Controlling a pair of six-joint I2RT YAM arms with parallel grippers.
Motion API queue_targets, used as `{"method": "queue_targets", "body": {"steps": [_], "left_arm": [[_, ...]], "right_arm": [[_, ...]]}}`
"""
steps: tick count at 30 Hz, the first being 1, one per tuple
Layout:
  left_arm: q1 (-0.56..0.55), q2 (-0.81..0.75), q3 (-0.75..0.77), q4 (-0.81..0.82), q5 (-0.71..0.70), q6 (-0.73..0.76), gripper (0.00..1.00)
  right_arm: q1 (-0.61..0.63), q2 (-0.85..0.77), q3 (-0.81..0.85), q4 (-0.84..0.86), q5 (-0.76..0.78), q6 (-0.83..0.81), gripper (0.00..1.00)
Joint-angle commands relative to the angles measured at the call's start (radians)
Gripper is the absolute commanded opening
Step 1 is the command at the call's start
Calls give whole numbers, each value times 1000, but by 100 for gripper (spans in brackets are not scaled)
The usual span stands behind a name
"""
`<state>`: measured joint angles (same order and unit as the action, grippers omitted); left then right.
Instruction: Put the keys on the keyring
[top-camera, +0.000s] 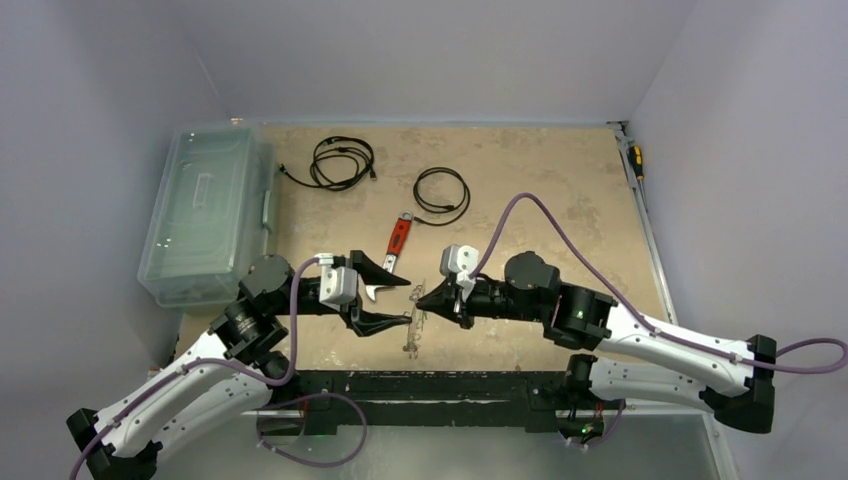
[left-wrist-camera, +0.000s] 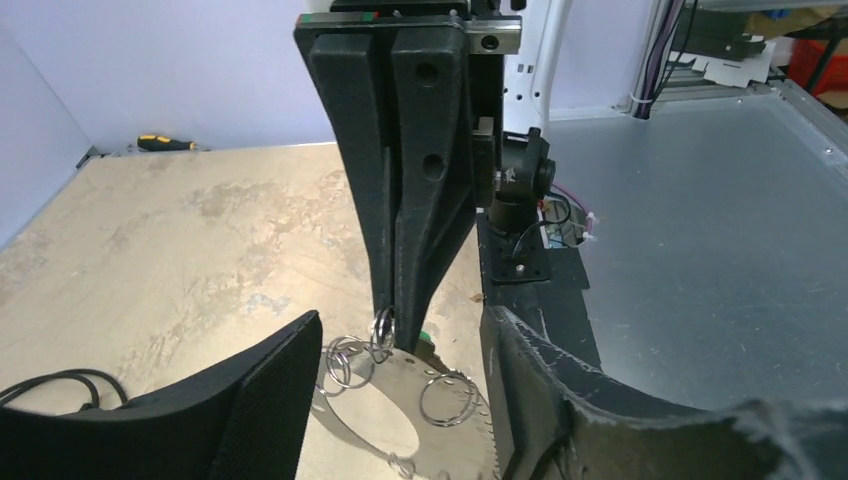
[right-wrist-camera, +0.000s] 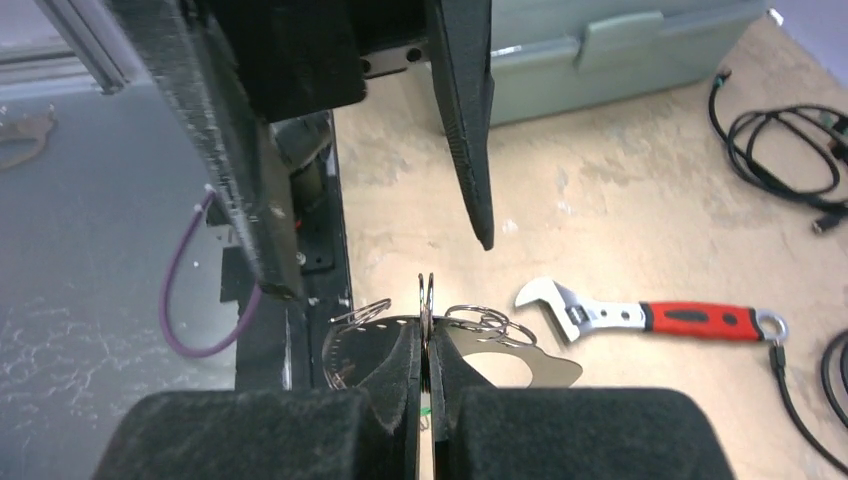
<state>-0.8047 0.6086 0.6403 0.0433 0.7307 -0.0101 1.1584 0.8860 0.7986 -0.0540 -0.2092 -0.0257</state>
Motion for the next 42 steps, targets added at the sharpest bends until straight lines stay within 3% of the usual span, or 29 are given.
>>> {"method": "queue_targets", "body": {"steps": [1,6,12,24,38,42], "left_arm": [[4,-13,37,18,30,39,59],[4,8,50,-8,69,71,52],[4,68,64,-9,96,85,47],[4,153,58,49,119,62,45],[2,198,53,83,151,31,24],[1,198,41,99,149,18,23]], "right_arm": [[0,36,167,-233,85,-40,0],[0,123,328,-485,117,-75,0],[7,174,440,-644,77,-120,0],[24,205,479,-685,38,-166,0],[30,226,498,-675,24,-186,0],[30,226,495,-665,24,-190,0]]}}
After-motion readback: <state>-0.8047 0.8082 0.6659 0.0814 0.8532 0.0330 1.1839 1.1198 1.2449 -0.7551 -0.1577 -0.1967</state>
